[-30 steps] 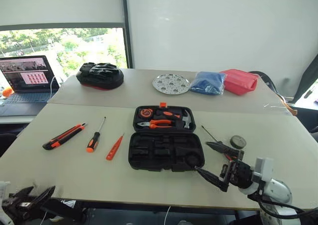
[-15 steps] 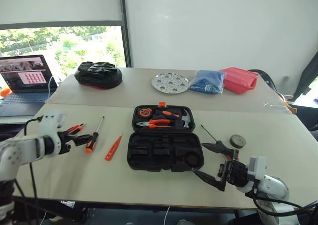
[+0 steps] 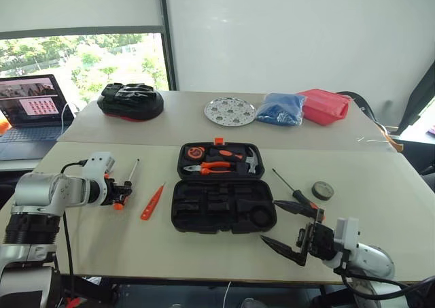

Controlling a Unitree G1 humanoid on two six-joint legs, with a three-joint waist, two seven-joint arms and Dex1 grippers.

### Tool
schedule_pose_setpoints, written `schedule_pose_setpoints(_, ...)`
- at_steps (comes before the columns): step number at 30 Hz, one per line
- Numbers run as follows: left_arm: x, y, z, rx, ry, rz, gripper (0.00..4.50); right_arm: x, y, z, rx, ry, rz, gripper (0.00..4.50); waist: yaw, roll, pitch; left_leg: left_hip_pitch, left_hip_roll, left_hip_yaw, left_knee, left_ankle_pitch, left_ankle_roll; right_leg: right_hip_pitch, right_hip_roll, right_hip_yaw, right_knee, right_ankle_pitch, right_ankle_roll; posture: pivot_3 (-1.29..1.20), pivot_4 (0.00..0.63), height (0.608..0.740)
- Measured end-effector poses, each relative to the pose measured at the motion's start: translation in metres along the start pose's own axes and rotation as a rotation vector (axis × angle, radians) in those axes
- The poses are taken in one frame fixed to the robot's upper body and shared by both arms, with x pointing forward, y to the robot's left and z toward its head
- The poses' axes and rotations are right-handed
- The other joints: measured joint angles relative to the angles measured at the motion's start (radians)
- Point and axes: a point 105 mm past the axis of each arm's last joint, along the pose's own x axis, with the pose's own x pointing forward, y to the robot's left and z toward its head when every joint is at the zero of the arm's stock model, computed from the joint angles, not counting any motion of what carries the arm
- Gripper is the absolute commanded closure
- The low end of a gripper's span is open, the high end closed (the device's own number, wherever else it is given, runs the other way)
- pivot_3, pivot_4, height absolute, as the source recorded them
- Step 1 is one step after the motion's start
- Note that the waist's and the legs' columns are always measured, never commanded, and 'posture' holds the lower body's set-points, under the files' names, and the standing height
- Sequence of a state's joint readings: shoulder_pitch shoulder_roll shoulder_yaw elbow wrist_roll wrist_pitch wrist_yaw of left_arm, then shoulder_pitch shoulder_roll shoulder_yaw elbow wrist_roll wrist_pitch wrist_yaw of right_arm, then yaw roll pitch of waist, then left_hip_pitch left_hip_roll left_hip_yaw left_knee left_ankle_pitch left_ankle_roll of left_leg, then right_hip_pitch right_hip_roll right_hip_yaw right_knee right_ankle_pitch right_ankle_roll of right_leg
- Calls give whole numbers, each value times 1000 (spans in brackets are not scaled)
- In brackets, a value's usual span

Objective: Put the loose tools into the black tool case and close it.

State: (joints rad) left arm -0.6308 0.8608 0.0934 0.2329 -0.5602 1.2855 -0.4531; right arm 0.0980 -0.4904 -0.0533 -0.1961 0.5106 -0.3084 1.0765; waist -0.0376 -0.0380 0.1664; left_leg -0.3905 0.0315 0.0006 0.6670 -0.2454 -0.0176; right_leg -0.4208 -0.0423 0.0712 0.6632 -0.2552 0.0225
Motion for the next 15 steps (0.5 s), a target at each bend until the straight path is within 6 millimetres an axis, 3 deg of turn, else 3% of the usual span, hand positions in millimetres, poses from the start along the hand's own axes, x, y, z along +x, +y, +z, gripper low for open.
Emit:
schedule_pose_setpoints(3, -11, 7, 8, -2, -39, -10, 3734, -4, 2, 1, -4, 14, -5, 0, -2, 0, 0, 0, 0, 0, 0, 0, 0, 0, 0, 0, 0, 0, 0, 0, 150, 740)
schedule_pose_setpoints(6, -28, -3, 37, 103, -217, -125, 3734, -15, 1, 3, -19, 49, -25, 0, 4, 0, 0, -1, 0, 0, 0, 0, 0, 0, 0, 0, 0, 0, 0, 0, 150, 740)
schedule_pose_setpoints(8, -42, -32, 59, 302, -373, -289, 3734, -21, -1, 6, -36, 67, -44, 0, 16, 0, 0, -1, 0, 0, 1, 0, 0, 1, -1, 0, -1, 0, 0, 0, 150, 740)
schedule_pose_setpoints(10, -52, -67, 67, 487, -472, -474, 3734, -25, -3, 10, -53, 74, -65, 0, 26, 0, 0, -1, -1, 1, 2, 0, -1, 2, -1, 0, -2, 0, 0, 0, 150, 740)
schedule_pose_setpoints(11, -51, -89, 67, 589, -482, -582, 3734, -28, -4, 10, -55, 82, -81, 0, 30, 0, 0, 0, -1, 1, 2, 0, 0, 3, -1, -1, -1, 0, 0, 0, 150, 740)
schedule_pose_setpoints(15, -27, -137, 54, 892, -396, -755, 3734, -33, -5, 11, -60, 96, -109, 0, 35, 0, 0, -1, -1, 0, 6, 0, 0, 3, 1, -1, 0, 0, 1, 0, 150, 740)
